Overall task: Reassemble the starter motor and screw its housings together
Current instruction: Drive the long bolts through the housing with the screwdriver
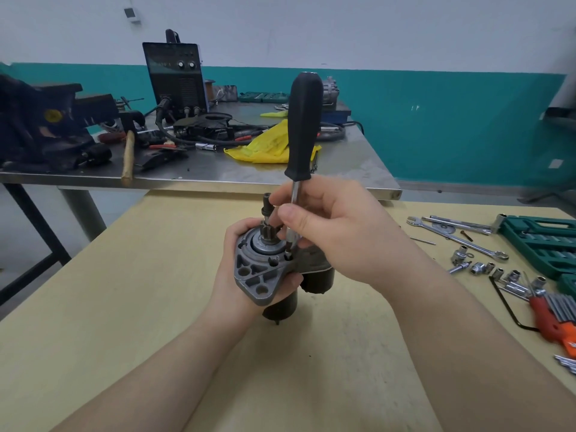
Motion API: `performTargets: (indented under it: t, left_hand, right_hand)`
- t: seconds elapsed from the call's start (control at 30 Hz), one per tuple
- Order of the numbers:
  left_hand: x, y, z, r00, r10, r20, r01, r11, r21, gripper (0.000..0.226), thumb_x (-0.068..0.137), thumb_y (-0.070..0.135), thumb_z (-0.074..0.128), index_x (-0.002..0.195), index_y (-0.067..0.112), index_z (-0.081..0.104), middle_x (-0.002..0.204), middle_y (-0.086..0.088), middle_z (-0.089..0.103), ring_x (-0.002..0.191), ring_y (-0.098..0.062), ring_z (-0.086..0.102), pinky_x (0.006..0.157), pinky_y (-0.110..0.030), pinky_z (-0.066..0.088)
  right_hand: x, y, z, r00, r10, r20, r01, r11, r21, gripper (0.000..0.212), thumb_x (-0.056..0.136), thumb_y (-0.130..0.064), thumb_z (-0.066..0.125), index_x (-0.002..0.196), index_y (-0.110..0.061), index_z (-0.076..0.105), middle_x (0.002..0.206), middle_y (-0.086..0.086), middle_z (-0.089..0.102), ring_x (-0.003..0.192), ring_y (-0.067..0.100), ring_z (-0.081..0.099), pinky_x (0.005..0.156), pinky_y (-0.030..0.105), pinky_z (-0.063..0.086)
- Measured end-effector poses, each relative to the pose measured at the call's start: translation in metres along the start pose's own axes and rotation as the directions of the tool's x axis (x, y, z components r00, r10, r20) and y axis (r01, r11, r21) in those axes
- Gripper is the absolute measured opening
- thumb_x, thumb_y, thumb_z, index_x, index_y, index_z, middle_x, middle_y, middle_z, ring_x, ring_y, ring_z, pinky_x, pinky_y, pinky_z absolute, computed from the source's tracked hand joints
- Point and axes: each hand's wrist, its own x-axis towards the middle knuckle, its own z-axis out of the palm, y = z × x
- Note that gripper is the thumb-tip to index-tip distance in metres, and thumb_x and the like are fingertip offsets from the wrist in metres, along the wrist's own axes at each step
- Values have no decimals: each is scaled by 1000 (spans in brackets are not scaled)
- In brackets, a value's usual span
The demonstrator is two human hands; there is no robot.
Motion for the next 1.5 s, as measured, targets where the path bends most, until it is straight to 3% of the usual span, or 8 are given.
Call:
performTargets:
  t: [0.27, 0.4, 0.5, 0.73, 0.93, 1.1, 1.3, 1.5]
  left_hand:
    - [2, -1, -2, 999, 37, 5, -37, 999, 13, 91, 59, 31, 92, 135, 44, 43, 132, 32, 59, 125, -3, 64, 99, -17, 54]
    - [5, -9, 0, 999, -38, -3, 38, 999, -9, 97, 53, 30, 93, 139, 23, 48, 130, 16, 65, 123, -13, 68, 100, -35, 61]
    - [2, -3, -1, 1000, 1, 3, -1, 1000, 8, 93, 56, 33, 92, 134, 49, 46, 131, 29, 61, 125, -4, 65, 100, -23, 57]
    - [1, 6, 0, 998, 48, 45, -48, 999, -9, 88, 58, 35, 88, 132, 29, 39, 128, 44, 56, 121, 9, 62, 98, -12, 51]
    - [2, 2, 0, 995, 96, -20, -94, 992, 89, 90, 56, 33, 91, 127, 65, 46, 128, 37, 60, 121, 1, 65, 97, -18, 55]
    - [1, -11, -4, 999, 44, -25, -40, 989, 143, 86, 51, 30, 94, 122, 57, 54, 129, 16, 65, 122, -17, 69, 100, -49, 62]
    - [-4, -1, -1, 998, -60, -36, 60, 998, 19, 95, 59, 41, 99, 139, 22, 51, 134, 2, 66, 123, -21, 69, 102, -51, 60]
    - [-9, 15, 4, 1000, 16, -12, -15, 998, 64, 101, 55, 33, 98, 133, 57, 38, 131, 31, 60, 123, -5, 67, 98, -21, 57]
  right_hand:
    - [-1, 0, -6, 998, 8, -58, -8, 1000, 5, 7, 92, -31, 83, 92, -27, 77, 84, -10, 80, 82, 12, 78, 81, 50, 66]
    - [0, 0, 1, 996, -8, -85, 8, 1000, -3, 14, 91, -40, 82, 93, -28, 75, 88, -8, 79, 87, 12, 77, 79, 47, 67]
    - [0, 0, -2, 1000, -18, -7, 18, 1000, -1, 8, 105, -29, 67, 107, -33, 74, 95, -19, 79, 97, 2, 75, 86, 36, 65]
    - [-3, -3, -5, 999, -3, 36, 3, 1000, 16, 18, 106, -12, 64, 99, -26, 74, 91, -10, 81, 93, 11, 78, 80, 34, 68]
    - [-3, 1, 3, 998, 3, -68, -1, 999, 32, 12, 101, -17, 73, 94, -27, 75, 87, -9, 80, 86, 8, 79, 70, 28, 67]
    - [-4, 4, 14, 975, -65, -212, 44, 994, -105, 21, 90, -38, 83, 89, -21, 71, 78, -1, 74, 76, 19, 74, 67, 45, 65]
    - [-3, 4, 14, 981, -80, -179, 61, 992, -110, 17, 92, -42, 79, 92, -27, 72, 86, -6, 75, 84, 14, 74, 71, 44, 65]
    - [-2, 6, 7, 983, -67, -171, 43, 989, -142, 8, 97, -32, 76, 92, -26, 72, 87, -11, 72, 83, 16, 73, 73, 45, 65]
